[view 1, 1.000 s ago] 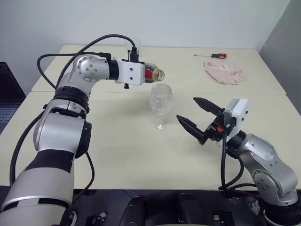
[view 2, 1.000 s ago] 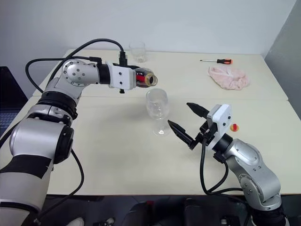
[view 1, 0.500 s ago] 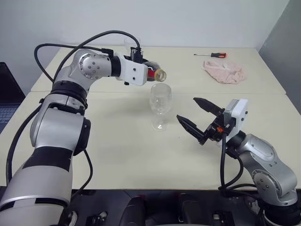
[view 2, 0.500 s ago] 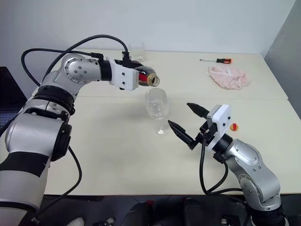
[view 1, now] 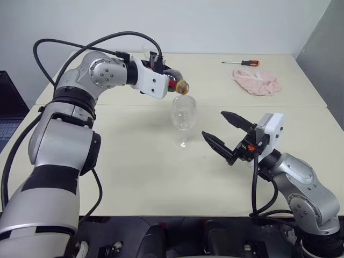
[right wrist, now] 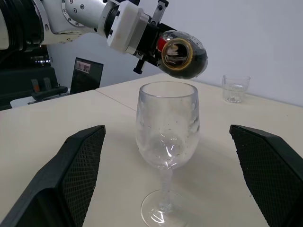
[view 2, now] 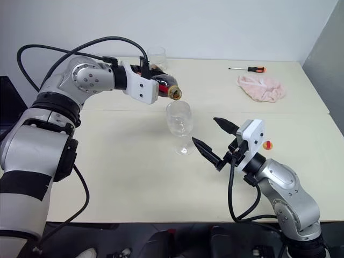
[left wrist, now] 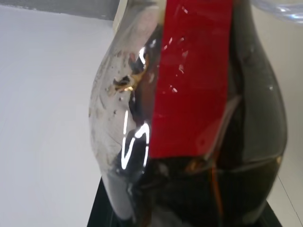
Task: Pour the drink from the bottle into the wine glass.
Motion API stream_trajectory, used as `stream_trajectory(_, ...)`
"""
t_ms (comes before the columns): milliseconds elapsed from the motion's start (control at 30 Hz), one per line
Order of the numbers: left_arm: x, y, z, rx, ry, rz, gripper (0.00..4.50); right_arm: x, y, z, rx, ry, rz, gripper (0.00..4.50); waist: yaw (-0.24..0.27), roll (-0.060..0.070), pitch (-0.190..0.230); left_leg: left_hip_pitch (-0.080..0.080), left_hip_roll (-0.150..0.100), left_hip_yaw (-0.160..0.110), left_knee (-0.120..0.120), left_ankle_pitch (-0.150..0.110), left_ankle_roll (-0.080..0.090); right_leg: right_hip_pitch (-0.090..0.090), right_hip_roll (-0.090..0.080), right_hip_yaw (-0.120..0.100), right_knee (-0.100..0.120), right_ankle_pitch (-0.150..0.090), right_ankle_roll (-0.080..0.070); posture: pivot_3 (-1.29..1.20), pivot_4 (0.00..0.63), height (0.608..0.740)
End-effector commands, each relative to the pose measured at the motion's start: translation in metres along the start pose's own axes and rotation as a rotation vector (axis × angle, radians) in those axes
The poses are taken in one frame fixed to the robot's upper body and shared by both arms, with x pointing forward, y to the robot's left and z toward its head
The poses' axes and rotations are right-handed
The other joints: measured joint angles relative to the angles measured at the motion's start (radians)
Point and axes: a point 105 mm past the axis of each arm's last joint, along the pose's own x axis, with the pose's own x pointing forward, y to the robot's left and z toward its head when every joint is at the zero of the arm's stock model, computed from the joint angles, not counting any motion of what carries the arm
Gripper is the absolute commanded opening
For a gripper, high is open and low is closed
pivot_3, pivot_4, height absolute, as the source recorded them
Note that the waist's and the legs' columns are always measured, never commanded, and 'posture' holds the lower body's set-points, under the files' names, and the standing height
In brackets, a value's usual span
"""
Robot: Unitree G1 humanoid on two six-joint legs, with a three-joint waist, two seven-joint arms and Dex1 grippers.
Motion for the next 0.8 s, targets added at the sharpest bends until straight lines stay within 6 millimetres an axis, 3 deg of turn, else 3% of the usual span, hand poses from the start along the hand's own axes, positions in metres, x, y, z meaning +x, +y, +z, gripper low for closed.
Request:
stream_trajectory(33, -0.0092, 0.0233, 0.0019, 0.073, 0.01, 0.061, 1.05, -0.0021, 0.0008, 0.0062, -0.017, -0.027, 0.002, 4.5, 0.0, 0.0, 0.0, 0.0, 0.0, 0.0, 0.0, 0.0, 0.0, 0.0, 0.0, 0.0, 0.0, 0.0, 0.0, 0.0, 0.15, 0.74)
stream_trajectory(800, -0.0133, 0.0295, 0.0001, 0.175, 0.043, 0.059, 1.05, -0.0018, -0.0011, 0.0036, -0.016, -0.024, -0.003, 4.5, 0.0, 0.0, 0.0, 0.0, 0.0, 0.0, 0.0, 0.0, 0.0, 0.0, 0.0, 0.0, 0.0, 0.0, 0.0, 0.0, 0.15, 0.74)
